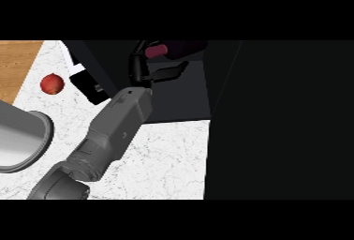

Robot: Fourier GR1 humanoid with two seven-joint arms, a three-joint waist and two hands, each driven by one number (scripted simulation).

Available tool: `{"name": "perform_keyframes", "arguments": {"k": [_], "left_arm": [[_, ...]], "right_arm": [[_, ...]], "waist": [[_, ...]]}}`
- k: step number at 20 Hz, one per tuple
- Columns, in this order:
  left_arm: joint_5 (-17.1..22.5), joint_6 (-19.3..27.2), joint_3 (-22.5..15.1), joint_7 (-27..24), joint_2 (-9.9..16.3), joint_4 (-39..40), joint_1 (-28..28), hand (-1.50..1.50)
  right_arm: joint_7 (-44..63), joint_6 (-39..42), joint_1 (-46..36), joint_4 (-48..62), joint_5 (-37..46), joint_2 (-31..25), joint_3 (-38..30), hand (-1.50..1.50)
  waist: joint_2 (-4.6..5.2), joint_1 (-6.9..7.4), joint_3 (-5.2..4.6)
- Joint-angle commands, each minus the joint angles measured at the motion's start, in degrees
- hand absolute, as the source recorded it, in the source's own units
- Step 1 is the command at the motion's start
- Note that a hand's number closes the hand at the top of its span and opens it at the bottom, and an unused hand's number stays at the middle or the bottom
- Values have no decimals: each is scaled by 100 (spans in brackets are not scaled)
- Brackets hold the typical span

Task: Pick up the wine, place it into the cabinet and close the cabinet

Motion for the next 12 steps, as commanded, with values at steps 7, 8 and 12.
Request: {"name": "perform_keyframes", "arguments": {"k": [7, 8, 12], "left_arm": [[-248, 235, -62, -149, 83, 370, 201, -150], [-281, 13, -90, -36, 300, 409, 251, -150], [-325, 501, -103, -314, 2, 434, 311, -150]], "right_arm": [[24, -64, -21, -149, -152, 69, 83, -150], [383, -111, -16, -518, -351, -60, -39, -150], [139, -112, 23, -434, -125, 105, 168, -150]], "waist": [[67, -8, -25], [57, -37, -27], [79, -116, -29]]}}
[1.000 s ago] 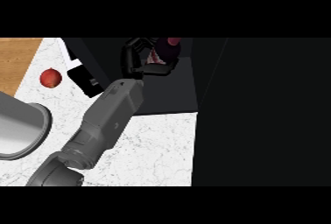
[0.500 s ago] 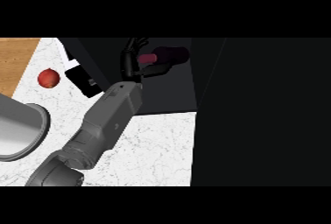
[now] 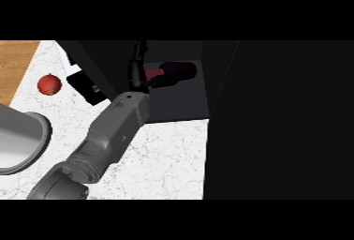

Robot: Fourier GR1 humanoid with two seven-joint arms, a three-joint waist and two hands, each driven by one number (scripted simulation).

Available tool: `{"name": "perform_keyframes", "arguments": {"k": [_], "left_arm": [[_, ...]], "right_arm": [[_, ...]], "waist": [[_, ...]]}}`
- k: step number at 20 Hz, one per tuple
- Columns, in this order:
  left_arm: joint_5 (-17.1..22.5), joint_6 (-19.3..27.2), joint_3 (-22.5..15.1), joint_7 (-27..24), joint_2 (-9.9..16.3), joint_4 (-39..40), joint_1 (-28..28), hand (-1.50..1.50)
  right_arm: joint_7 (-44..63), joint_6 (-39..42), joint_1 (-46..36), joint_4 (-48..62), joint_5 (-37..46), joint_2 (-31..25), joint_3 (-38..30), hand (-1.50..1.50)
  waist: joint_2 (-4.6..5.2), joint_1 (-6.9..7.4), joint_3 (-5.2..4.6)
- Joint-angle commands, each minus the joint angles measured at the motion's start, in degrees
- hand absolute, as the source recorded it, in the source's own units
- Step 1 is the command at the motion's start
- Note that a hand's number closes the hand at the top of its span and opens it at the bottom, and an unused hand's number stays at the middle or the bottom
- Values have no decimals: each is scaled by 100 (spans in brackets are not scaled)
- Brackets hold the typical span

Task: Pick up the wine, place it into the cabinet and close the cabinet

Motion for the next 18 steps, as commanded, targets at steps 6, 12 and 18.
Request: {"name": "perform_keyframes", "arguments": {"k": [6, 12, 18], "left_arm": [[55, -127, 184, -345, 197, -56, 288, -150], [13, -359, 190, -742, 78, -76, 570, -150], [-33, -766, 187, -683, 44, -98, 480, -150]], "right_arm": [[276, -2, -140, -304, -415, -117, -149, -150], [172, 17, 246, -539, -256, 35, 94, -150], [19, 36, 289, -355, -7, 83, 289, -150]], "waist": [[35, 33, -22], [30, -8, -24], [21, 42, -24]]}}
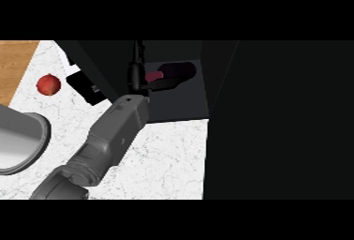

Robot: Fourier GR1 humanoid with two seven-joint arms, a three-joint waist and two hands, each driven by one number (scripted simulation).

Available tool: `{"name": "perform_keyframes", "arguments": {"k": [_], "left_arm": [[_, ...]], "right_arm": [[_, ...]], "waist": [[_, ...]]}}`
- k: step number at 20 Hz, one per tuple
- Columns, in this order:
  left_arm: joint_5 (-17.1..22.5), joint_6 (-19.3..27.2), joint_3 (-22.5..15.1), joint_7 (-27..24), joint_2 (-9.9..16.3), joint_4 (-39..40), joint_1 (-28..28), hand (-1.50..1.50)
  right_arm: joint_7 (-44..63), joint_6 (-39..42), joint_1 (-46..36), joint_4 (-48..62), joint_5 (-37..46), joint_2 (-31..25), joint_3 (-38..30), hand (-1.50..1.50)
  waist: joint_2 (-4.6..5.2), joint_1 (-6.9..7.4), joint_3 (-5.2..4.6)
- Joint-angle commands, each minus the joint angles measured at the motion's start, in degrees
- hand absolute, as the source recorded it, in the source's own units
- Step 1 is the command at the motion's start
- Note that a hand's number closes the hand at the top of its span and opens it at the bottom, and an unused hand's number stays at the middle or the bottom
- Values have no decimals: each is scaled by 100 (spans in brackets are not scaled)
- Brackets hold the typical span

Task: Pick up the wine, place it into the cabinet and close the cabinet

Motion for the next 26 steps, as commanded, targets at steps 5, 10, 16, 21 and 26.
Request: {"name": "perform_keyframes", "arguments": {"k": [5, 10, 16, 21, 26], "left_arm": [[-6, -600, 52, 143, 208, 100, 41, -150], [-12, -509, 1, -128, 5, 109, 223, -150], [492, -846, -79, -107, 5, -59, 300, -150], [783, -1013, -358, -63, 5, -202, 470, -150], [1177, -965, -869, -49, 5, -610, 852, -150]], "right_arm": [[56, -90, -67, -190, -57, 78, 128, -150], [432, -163, -11, -536, -184, -44, 66, -150], [231, -137, -3, -276, -9, 11, 167, -150], [244, -127, 109, -321, 48, 29, 281, -150], [292, -242, -61, -233, -114, 37, 80, -150]], "waist": [[23, 74, -24], [-19, 78, -23], [-64, 57, -20], [-101, 91, -18], [-124, 115, -17]]}}
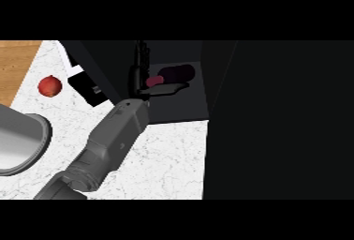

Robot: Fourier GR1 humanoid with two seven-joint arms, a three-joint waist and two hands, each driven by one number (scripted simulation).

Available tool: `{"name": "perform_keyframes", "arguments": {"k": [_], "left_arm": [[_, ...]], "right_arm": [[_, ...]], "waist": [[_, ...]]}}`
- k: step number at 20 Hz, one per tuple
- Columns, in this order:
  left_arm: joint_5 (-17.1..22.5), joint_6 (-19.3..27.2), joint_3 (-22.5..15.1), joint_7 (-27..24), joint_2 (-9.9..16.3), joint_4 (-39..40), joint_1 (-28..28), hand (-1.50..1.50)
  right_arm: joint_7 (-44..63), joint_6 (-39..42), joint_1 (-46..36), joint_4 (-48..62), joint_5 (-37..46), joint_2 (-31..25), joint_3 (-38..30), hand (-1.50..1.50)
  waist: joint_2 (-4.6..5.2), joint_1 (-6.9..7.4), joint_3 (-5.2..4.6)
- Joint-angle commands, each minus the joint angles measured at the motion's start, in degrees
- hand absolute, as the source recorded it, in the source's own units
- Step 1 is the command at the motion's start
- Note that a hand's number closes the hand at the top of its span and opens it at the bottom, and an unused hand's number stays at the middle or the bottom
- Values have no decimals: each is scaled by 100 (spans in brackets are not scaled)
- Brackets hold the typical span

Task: Pick up the wine, place it into the cabinet and close the cabinet

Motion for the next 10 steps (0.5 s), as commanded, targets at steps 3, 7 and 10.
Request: {"name": "perform_keyframes", "arguments": {"k": [3, 7, 10], "left_arm": [[649, 64, -626, 61, 8, -651, 915, -150], [1237, 709, -1767, 363, 9, -1693, 1319, -150], [1328, 1336, -2341, 663, 9, -2671, 1727, -150]], "right_arm": [[349, -181, -22, -465, -157, -4, -64, -150], [442, -273, -438, -310, -206, -88, -268, -150], [247, 50, 155, -530, -612, -332, -677, -150]], "waist": [[-67, 146, -8], [-40, 136, -9], [-67, 295, 1]]}}
